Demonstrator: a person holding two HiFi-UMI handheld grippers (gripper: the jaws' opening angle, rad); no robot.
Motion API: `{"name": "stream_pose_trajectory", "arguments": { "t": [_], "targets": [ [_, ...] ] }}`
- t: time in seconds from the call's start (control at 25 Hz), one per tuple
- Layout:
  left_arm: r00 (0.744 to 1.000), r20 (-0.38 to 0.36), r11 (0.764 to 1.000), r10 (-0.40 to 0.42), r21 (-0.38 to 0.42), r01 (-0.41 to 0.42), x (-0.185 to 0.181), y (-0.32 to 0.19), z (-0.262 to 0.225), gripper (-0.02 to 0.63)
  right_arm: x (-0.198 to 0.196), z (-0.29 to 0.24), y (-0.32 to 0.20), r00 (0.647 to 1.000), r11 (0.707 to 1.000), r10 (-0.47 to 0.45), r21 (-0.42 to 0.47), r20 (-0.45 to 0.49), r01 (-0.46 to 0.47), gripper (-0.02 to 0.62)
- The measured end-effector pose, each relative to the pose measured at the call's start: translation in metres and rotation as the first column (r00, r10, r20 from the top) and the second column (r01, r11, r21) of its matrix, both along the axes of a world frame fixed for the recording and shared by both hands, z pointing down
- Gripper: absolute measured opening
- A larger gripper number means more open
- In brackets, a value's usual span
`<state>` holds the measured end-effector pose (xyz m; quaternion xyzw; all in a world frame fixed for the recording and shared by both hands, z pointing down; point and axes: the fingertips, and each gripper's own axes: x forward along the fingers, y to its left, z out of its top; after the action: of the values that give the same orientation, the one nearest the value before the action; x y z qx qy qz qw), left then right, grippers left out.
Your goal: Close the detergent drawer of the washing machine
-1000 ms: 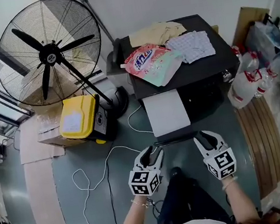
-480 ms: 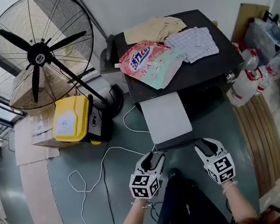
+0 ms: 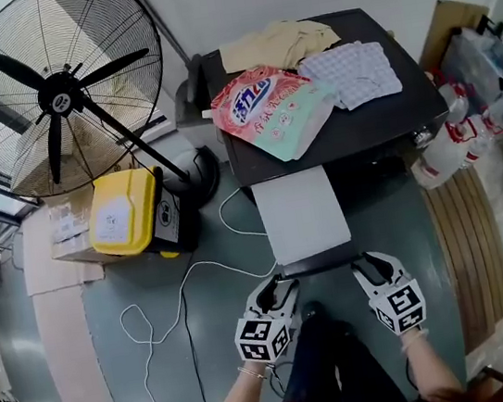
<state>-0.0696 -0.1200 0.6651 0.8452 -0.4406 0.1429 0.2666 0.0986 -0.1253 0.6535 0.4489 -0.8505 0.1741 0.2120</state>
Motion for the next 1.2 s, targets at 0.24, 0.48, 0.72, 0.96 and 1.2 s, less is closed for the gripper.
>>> {"name": "stream_pose_trajectory", "arguments": {
  "t": [0.24,0.48,0.72,0.96,1.2],
  "targets": [
    [1.000,0.012,1.000,-0.001,0.018,0.001,-0.003,0.001,-0.003,0.190,0.000,-0.002,0.001,1.000,1.000,0.016,0.000,0.018,-0.016,0.142],
    [1.000,0.002,1.000,-0.011,0.025,0.011,-0.004,0.001,-0.013,0.179,0.000,-0.012,0.001,0.999,0.999,0.035,0.009,0.026,-0.035,0.141],
    [0.999,-0.019,0.999,-0.041,0.021,0.041,-0.003,0.001,-0.022,0.175,0.002,-0.018,0.000,0.998,0.999,0.054,-0.003,0.021,-0.054,0.142],
    [0.999,-0.012,0.999,-0.040,0.017,0.040,-0.004,-0.006,-0.023,0.175,0.000,-0.019,-0.008,0.997,0.998,0.069,-0.012,0.023,-0.069,0.143],
    [0.999,-0.014,0.999,-0.042,0.024,0.043,-0.008,-0.022,-0.031,0.175,-0.003,-0.024,-0.022,0.995,0.996,0.092,-0.001,0.038,-0.092,0.143]
  ]
}}
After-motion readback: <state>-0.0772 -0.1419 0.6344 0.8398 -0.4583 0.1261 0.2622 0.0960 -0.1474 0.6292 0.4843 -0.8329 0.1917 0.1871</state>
